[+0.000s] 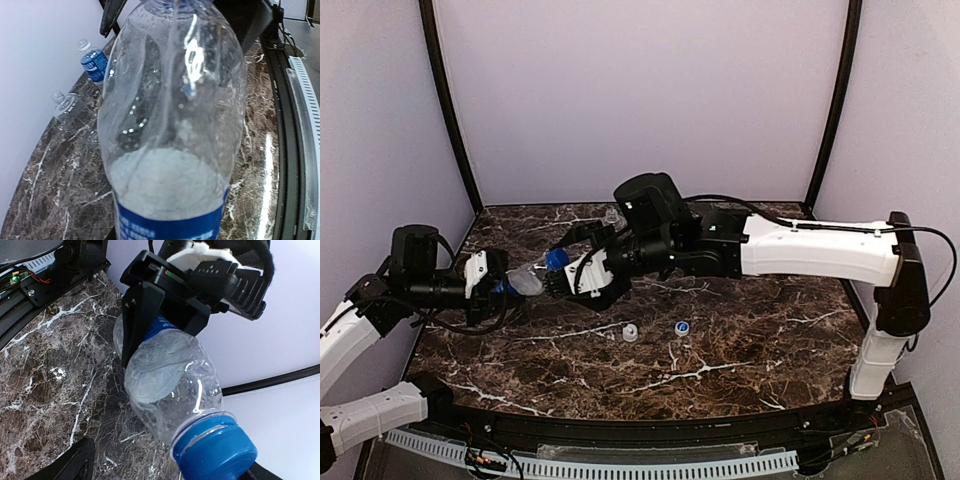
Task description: Unscrew the bottle caps
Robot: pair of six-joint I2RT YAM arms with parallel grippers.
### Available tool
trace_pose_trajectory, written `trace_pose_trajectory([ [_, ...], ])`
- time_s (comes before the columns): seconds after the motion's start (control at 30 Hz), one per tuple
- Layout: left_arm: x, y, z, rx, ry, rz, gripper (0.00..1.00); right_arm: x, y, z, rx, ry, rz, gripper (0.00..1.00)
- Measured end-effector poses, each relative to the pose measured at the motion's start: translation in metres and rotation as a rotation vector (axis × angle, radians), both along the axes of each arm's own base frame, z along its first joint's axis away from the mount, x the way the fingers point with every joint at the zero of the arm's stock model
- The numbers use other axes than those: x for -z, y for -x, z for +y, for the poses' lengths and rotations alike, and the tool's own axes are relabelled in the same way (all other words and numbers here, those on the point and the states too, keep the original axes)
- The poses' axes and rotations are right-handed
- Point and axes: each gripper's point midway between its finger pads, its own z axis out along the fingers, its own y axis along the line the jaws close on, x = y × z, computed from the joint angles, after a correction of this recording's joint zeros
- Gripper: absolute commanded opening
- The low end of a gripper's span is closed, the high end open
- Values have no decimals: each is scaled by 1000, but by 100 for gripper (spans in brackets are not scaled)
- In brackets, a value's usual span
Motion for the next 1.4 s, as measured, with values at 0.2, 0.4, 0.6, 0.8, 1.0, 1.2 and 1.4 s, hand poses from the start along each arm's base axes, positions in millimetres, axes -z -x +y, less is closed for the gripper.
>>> trace_pose_trajectory([
  [0.2, -18, -36, 11, -139, -15, -203, 21, -45, -11, -9, 118, -175, 258, 99],
  [0.4, -30, -71, 30, -293, -70, -389, 22, -102, -35, -17, 224, -343, 662, 90],
  [0.6, -46, -92, 44, -390, -115, -542, 22, -126, -76, -13, 335, -418, 1208, 75],
  [0.8, -46, -98, 46, -405, -144, -599, 22, -91, -102, 6, 442, -354, 1461, 73],
  [1.0, -45, -99, 46, -403, -156, -615, 22, -75, -91, 22, 475, -290, 1519, 61],
  [1.2, -44, -99, 46, -400, -162, -617, 22, -81, -87, 23, 485, -284, 1529, 43],
  [1.4, -45, -99, 45, -398, -160, -621, 22, -71, -88, 26, 515, -249, 1532, 43],
])
